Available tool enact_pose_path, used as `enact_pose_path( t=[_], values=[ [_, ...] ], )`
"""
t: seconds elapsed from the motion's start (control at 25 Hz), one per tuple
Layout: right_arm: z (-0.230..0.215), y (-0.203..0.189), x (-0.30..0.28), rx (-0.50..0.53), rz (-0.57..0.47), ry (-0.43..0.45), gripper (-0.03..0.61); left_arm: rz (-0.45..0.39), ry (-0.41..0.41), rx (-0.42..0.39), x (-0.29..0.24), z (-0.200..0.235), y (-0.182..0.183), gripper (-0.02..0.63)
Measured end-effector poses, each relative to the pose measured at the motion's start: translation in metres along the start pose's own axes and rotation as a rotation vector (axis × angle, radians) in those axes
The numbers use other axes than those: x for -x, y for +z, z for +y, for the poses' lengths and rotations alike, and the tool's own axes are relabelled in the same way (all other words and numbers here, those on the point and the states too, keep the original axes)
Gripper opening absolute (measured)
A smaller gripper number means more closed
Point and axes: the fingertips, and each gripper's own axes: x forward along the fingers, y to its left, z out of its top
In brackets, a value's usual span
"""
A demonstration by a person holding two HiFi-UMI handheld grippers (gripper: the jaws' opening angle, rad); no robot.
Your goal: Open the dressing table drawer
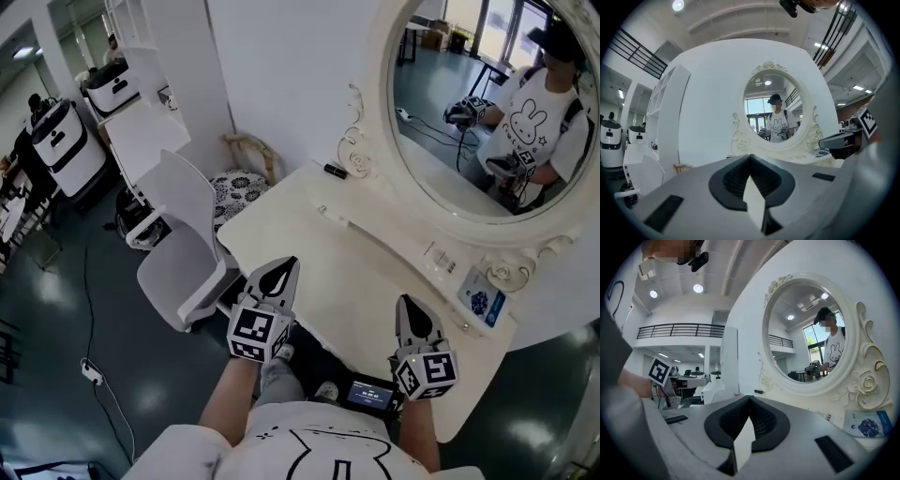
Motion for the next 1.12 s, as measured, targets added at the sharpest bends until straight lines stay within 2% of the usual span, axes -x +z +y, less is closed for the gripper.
enact_pose_path(
  t=[0.52, 0.84, 1.12],
  values=[
    [-0.010, 0.003, -0.046, -0.024, -0.001, -0.220, 0.014, 0.030, -0.185, -0.014, -0.080, 0.047, -0.004, 0.009],
    [-0.006, 0.001, -0.081, -0.027, -0.001, -0.346, 0.014, 0.043, -0.292, -0.003, -0.123, 0.082, -0.014, 0.009],
    [-0.009, -0.004, -0.090, -0.012, 0.030, -0.475, 0.013, 0.057, -0.395, 0.018, -0.162, 0.093, -0.027, 0.009]
  ],
)
